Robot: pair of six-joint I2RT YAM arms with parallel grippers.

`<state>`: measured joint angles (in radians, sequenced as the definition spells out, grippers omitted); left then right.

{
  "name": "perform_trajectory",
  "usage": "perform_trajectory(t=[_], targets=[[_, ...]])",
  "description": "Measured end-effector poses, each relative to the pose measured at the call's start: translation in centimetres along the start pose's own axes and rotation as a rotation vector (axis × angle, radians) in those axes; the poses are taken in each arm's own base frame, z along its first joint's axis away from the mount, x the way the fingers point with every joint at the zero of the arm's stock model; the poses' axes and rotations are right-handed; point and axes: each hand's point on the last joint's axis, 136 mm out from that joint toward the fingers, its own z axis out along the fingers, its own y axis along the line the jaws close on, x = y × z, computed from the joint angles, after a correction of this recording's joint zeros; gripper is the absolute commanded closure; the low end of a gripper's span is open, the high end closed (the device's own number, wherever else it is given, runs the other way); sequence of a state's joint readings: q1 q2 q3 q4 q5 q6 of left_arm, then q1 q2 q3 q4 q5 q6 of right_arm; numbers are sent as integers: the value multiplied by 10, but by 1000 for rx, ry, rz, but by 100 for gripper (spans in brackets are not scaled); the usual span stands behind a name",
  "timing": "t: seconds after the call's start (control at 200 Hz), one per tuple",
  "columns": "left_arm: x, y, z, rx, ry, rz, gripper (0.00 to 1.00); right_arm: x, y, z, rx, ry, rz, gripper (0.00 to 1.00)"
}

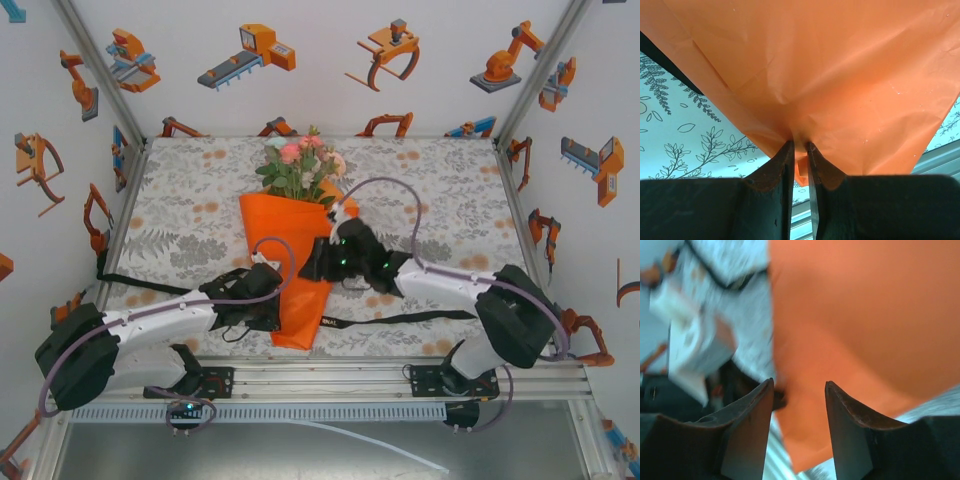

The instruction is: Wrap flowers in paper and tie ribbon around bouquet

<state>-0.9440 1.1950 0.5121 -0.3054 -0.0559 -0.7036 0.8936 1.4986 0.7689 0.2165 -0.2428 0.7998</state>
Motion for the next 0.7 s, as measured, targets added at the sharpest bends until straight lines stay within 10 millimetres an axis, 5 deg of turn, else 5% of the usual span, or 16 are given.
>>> perform_trajectory(t=[0.07,0.185,0.451,0.571,0.701], targets=[[0,0,0,-1,-1,2,77,43,1,11,-9,91,9,61],[0,0,0,-4,-4,4,77,98,-30,25,51,210,84,63],[-1,0,0,-5,-9,4,76,76,-19,9,77,162,49,56],[-3,-3,-1,8,-17,6,60,35,-8,-9,61,54,42,56],[-10,0,-8,-2,-56,10,42,-1,-20,-27,111,-58,58,55]])
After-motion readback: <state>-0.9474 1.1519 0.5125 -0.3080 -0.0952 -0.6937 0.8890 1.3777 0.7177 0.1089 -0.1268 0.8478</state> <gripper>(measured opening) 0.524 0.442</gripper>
